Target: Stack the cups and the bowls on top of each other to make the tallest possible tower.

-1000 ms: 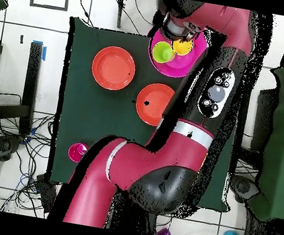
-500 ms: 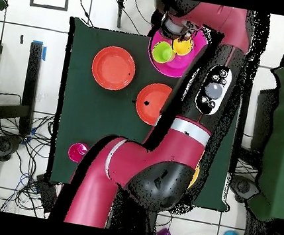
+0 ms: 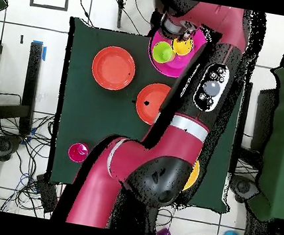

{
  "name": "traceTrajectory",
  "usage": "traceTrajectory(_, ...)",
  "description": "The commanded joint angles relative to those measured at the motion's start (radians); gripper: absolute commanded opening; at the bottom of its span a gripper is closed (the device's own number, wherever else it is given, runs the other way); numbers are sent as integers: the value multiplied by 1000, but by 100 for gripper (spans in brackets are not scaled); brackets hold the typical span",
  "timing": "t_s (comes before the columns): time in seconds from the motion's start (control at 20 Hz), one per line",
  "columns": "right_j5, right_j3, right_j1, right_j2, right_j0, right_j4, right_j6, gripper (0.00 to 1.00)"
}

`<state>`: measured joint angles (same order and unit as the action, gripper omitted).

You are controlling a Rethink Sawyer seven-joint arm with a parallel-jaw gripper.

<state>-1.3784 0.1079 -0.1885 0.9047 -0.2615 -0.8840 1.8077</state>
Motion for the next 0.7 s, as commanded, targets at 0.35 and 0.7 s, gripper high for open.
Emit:
traceTrajectory(0.35, 49, -25, -34, 119, -58, -114, 42, 100)
traceTrajectory(0.7, 37, -29, -34, 178, -80, -176, 7, 100)
